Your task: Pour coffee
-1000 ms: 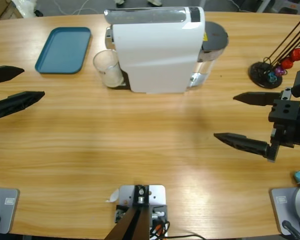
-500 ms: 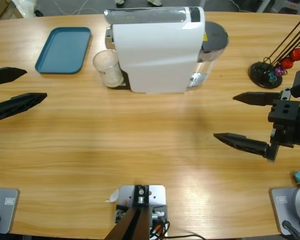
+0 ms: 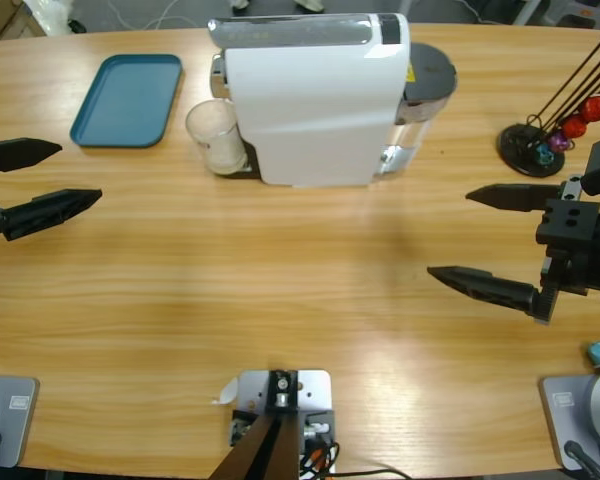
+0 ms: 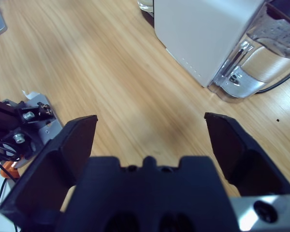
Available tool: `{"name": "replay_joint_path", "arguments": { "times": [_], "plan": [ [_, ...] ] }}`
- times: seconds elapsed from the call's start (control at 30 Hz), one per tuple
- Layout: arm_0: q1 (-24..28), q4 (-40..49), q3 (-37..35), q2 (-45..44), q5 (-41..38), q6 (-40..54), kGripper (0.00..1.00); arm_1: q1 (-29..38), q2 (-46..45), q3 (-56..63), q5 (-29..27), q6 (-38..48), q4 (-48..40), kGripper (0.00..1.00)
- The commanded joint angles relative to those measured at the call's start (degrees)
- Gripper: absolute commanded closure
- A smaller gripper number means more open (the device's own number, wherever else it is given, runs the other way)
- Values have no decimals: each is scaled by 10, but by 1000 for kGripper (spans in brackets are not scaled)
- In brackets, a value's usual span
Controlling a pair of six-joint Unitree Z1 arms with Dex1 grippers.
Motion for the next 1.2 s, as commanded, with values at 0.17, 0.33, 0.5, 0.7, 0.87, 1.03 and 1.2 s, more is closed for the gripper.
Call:
{"name": "replay_joint_path", "arguments": {
  "times": [0.17,0.33,0.5,0.7,0.87,1.03,1.2],
  "plan": [
    [-8,-9,21,13,0,-9,199,8,18,17,1,-7,-3,0],
    [-9,-9,21,13,0,-9,199,8,20,17,1,-7,-3,0],
    [-9,-9,21,16,0,-10,199,8,20,17,1,-7,-3,0],
    [-12,-9,21,19,0,-10,199,8,21,17,1,-7,-3,0],
    [-13,-9,21,22,-1,-10,201,8,20,17,1,-7,-3,0],
    [-13,-9,20,25,-1,-10,201,8,20,17,0,-7,-3,0],
    [-13,-32,20,44,-1,-6,197,8,20,17,0,-7,-3,0]
  ]
}}
